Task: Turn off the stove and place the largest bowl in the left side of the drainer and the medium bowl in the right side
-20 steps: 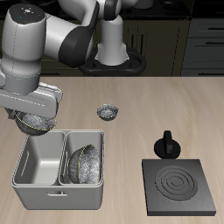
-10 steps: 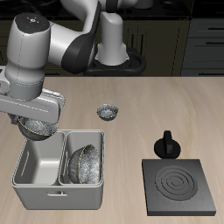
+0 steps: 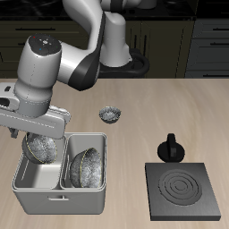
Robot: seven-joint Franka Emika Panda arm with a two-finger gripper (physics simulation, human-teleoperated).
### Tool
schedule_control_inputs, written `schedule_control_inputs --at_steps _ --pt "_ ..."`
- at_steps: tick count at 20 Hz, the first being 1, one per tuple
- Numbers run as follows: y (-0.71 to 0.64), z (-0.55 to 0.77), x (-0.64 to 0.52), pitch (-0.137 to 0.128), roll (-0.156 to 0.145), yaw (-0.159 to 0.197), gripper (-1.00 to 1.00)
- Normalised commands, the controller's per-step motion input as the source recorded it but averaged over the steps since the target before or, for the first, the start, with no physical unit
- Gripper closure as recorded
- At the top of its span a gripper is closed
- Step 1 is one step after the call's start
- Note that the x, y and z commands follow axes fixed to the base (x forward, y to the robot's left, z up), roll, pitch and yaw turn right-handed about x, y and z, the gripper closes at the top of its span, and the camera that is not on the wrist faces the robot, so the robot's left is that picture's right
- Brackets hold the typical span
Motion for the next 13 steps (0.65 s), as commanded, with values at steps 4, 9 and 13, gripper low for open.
schedule_control_inputs --at_steps 4,9,13 --pt "0.14 -0.11 0.04 0.013 0.016 0.021 -1.0" --pt "0.27 0.05 -0.06 -0.011 0.032 -0.007 -1.0" --pt "0.26 0.07 -0.07 -0.006 0.107 -0.06 -1.0"
